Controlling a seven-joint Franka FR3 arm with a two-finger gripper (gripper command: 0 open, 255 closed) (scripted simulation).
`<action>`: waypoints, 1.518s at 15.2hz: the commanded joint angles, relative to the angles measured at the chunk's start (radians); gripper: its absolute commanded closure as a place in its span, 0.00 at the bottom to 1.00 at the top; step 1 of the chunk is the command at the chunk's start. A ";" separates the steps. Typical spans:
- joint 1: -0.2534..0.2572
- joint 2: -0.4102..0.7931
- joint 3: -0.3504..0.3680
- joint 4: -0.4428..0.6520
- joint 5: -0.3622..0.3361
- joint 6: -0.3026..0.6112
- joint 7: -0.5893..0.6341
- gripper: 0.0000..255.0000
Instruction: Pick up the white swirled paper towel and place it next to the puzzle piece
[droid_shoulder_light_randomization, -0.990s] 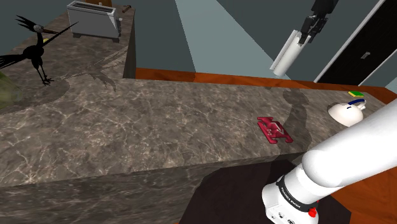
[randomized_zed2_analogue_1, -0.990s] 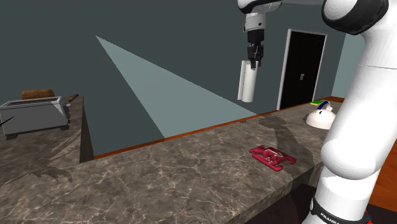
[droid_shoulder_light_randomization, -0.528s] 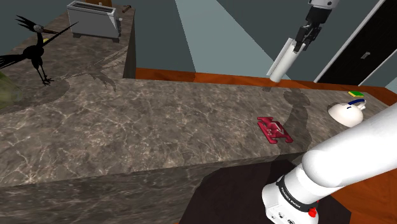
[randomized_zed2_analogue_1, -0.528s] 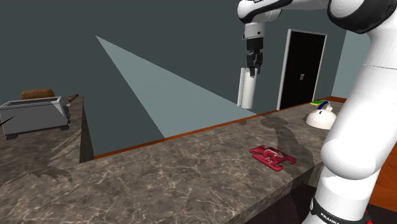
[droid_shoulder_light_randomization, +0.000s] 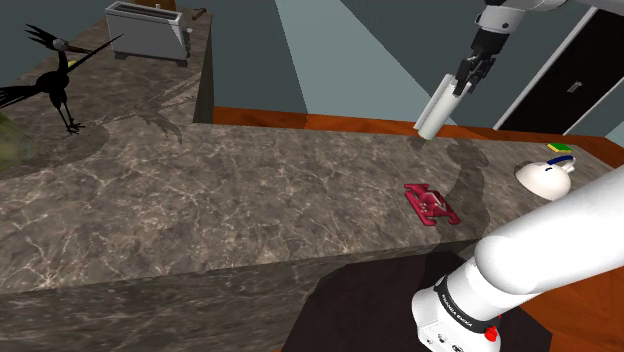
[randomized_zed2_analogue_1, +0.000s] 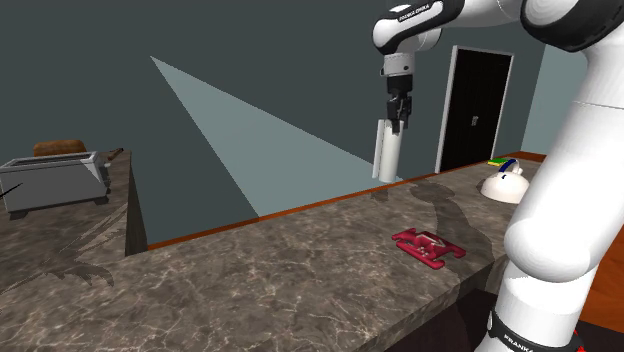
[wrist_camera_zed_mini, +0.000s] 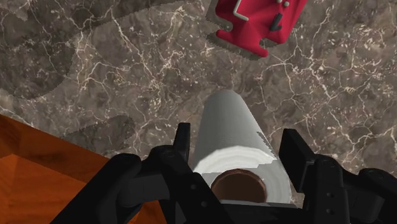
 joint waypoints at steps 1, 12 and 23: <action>0.000 -0.003 0.000 -0.028 -0.001 0.026 0.003 1.00; -0.004 -0.002 -0.006 -0.175 -0.006 0.173 0.017 1.00; -0.008 0.026 -0.015 -0.295 -0.005 0.320 0.025 1.00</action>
